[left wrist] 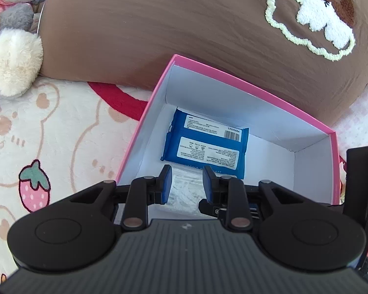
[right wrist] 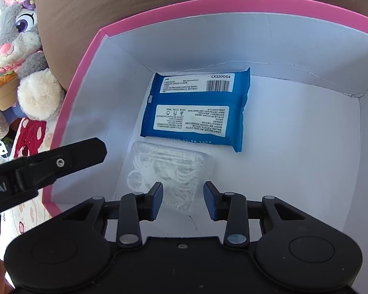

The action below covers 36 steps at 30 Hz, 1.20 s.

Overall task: Organize objects
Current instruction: 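Raise the left tool out of the pink box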

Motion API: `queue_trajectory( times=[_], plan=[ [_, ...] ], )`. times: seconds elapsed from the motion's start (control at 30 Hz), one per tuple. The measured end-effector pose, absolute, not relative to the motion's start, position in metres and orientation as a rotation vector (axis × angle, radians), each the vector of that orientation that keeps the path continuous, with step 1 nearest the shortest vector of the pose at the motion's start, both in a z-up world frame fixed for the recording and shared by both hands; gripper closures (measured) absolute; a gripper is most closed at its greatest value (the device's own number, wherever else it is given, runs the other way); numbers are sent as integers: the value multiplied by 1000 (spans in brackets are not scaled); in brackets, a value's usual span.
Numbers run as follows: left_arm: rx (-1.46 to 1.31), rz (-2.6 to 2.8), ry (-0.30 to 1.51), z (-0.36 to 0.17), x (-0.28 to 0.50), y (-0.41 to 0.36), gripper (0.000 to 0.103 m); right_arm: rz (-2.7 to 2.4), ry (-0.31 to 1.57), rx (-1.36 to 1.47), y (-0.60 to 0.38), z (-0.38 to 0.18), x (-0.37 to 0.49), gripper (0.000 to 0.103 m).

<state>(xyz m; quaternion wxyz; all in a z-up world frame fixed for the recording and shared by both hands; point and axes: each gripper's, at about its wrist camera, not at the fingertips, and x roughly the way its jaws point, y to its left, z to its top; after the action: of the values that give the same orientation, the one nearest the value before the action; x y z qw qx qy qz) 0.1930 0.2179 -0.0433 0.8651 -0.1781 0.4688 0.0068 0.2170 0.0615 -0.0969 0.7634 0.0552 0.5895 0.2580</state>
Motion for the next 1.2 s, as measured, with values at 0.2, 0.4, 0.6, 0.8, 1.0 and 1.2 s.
queue_trajectory(
  times=[0.2, 0.4, 0.6, 0.8, 1.0, 1.2],
  plan=[
    [-382, 16, 975, -42, 189, 222, 77, 577, 1293, 157, 67, -101, 214, 62],
    [-381, 18, 979, -39, 184, 224, 77, 633, 1214, 167, 55, -86, 199, 61],
    [-370, -9, 996, -31, 177, 214, 72, 706, 1012, -23, 37, -40, 164, 58],
    [-340, -43, 995, -13, 159, 196, 61, 719, 936, -69, 15, -9, 141, 57],
    [-314, -72, 989, 8, 139, 181, 54, 721, 875, -122, -2, 11, 113, 53],
    [-284, -82, 1005, 21, 119, 167, 52, 725, 841, -174, -17, 30, 89, 53]
  ],
)
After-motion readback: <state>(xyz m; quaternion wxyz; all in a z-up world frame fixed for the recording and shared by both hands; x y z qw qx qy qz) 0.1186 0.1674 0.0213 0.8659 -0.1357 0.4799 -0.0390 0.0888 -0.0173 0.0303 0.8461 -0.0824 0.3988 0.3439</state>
